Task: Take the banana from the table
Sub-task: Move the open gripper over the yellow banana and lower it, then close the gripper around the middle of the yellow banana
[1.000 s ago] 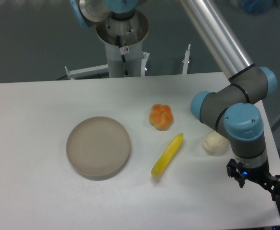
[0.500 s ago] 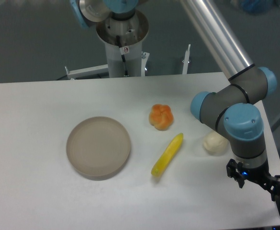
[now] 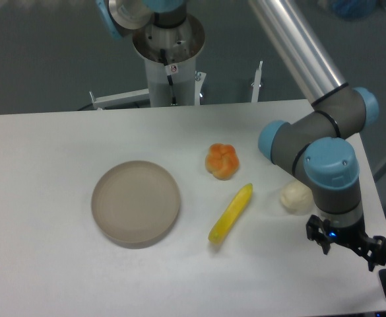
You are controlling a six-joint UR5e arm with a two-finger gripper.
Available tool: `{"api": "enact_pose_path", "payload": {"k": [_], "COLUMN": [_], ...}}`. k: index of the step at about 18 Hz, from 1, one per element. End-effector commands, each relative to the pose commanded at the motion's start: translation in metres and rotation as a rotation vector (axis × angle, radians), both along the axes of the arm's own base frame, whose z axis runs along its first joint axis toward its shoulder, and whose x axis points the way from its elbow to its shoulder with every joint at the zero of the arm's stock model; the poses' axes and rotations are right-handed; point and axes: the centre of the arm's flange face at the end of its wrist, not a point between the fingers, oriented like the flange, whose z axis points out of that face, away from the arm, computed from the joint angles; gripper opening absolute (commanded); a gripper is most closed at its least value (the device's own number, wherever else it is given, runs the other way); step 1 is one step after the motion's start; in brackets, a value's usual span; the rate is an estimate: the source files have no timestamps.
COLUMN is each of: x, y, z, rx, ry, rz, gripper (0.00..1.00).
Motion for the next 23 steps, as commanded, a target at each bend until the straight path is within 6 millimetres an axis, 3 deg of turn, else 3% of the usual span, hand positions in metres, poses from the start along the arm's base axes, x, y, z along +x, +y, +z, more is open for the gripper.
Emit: {"api": "enact_pose_path", "payload": {"k": [4, 6, 11, 13, 17, 18, 23], "x": [0.027, 0.045, 0.083, 0.111, 0.139, 0.154, 0.174], "y": [-0.014, -0.023, -0.028, -0.026, -0.036, -0.035, -0.048], "z": [-0.005, -0.021, -0.032, -0.043, -0.071, -0.083, -0.108], "rx": [0.037, 0.006, 0.028, 0.011, 0.009, 0.005, -0.032], "ry": [-0.106, -0.17, -0.274, -0.294, -0.294, -0.293, -0.324], "rz": [0.008, 0.004, -0.01, -0.031, -0.038, -0.057, -0.061], "gripper": [1.0, 1.0, 1.0, 1.0, 1.0, 1.0, 1.0]}}
